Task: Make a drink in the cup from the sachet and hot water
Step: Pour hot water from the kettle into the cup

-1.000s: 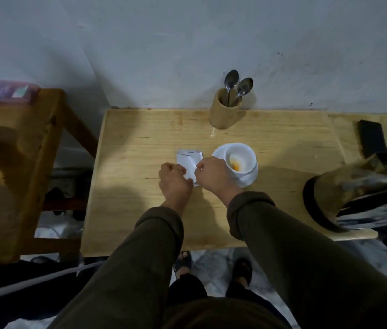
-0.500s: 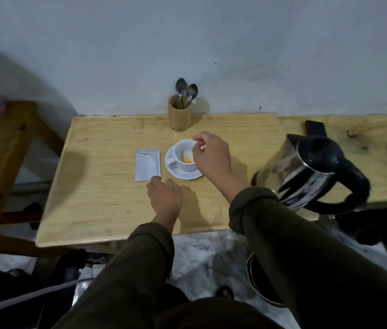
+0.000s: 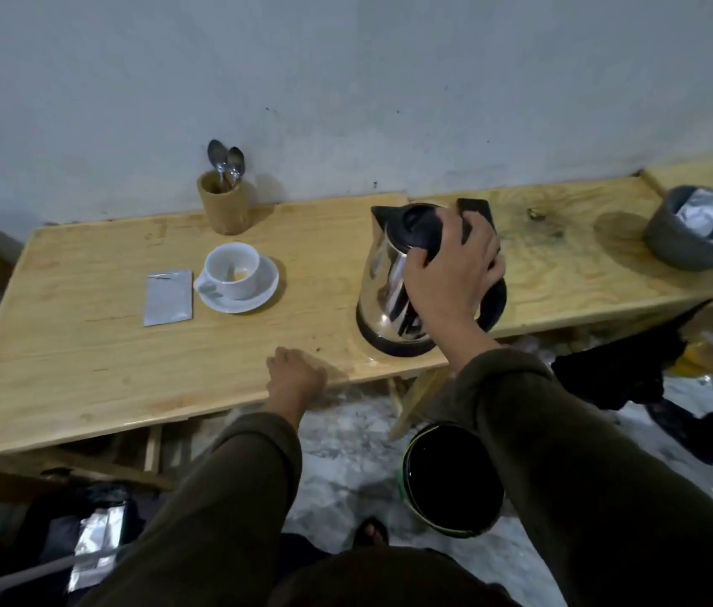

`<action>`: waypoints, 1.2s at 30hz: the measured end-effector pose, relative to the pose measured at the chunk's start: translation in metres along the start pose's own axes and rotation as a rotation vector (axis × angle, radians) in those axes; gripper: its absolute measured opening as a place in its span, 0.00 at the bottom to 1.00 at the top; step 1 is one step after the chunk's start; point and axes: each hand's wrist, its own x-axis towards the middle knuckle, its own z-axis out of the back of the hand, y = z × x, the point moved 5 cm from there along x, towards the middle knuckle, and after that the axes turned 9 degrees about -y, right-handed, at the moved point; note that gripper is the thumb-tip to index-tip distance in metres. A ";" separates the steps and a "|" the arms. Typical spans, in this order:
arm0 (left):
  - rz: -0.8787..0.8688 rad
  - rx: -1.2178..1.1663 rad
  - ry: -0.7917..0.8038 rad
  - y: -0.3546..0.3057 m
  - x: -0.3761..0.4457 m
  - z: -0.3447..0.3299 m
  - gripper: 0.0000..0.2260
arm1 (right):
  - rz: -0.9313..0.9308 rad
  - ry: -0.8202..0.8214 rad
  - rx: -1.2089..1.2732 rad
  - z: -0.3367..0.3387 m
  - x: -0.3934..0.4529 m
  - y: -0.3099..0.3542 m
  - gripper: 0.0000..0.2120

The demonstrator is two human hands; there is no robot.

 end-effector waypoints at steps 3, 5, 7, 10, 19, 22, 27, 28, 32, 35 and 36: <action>0.029 0.025 0.010 -0.005 -0.001 0.002 0.28 | -0.091 0.071 0.029 0.001 0.001 -0.028 0.26; 0.033 0.066 0.015 -0.008 0.000 0.003 0.27 | -0.127 0.102 0.063 0.001 0.003 -0.041 0.27; 0.032 0.087 0.018 -0.009 -0.001 0.003 0.27 | -0.205 0.112 0.110 0.001 0.006 -0.052 0.28; 0.008 0.131 0.010 -0.013 -0.004 0.008 0.27 | -0.424 0.135 0.180 0.001 0.011 -0.068 0.21; 0.043 -0.030 -0.077 -0.008 -0.011 0.029 0.18 | -0.510 0.137 0.175 0.000 0.017 -0.064 0.10; 0.141 -0.159 -0.056 0.003 -0.007 0.042 0.20 | -0.384 0.153 0.121 0.001 0.025 -0.041 0.07; 0.414 -0.576 -0.090 0.043 0.013 0.065 0.26 | -0.148 0.193 0.068 -0.004 0.038 0.009 0.07; 0.468 -0.668 -0.090 0.051 0.017 0.069 0.26 | -0.115 0.197 0.056 -0.006 0.040 0.020 0.07; 0.595 -0.988 -0.051 0.076 0.034 0.081 0.29 | 0.014 0.244 -0.001 -0.017 0.046 0.062 0.09; 0.603 -1.086 -0.003 0.080 0.047 0.093 0.32 | 0.130 0.293 -0.067 -0.028 0.045 0.094 0.10; 0.605 -1.109 0.005 0.079 0.050 0.098 0.33 | 0.171 0.307 -0.098 -0.032 0.044 0.103 0.10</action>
